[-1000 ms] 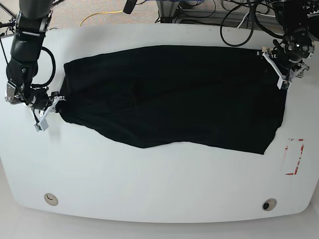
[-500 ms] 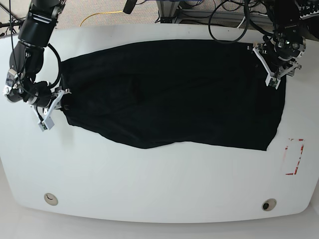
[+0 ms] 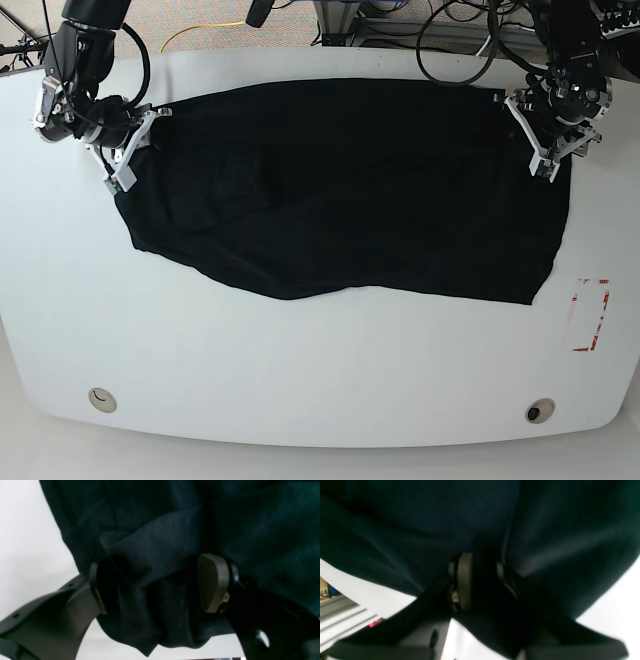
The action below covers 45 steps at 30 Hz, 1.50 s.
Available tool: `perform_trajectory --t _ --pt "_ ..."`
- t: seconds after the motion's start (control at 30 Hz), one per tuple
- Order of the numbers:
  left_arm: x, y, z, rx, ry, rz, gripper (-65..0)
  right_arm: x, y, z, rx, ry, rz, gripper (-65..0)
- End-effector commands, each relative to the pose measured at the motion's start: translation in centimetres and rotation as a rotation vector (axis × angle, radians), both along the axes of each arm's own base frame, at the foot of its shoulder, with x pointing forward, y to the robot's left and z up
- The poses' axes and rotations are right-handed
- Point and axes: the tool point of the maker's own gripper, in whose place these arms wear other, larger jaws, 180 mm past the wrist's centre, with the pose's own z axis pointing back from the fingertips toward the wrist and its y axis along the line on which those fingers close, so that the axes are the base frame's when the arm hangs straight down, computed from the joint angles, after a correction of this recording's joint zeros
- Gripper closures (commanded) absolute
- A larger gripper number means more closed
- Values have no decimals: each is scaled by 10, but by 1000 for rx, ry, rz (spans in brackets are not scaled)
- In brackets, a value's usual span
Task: Fold the T-shirt properly
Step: 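Hold the shirt edge with both grippers and tug it taut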
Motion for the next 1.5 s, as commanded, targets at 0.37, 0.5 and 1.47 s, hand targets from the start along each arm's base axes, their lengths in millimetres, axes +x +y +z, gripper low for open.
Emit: perform_trajectory --t 0.37,0.5,1.47 --pt "-4 19 5 66 27 -15 -444 -17 -63 5 -72 -29 -72 -116" --pt "-2 19 7 68 21 -15 -444 -13 -83 17 -92 -67 -130 -117" --pt "-2 18 6 62 22 -15 -444 -61 -32 31 8 -44 -105 -515"
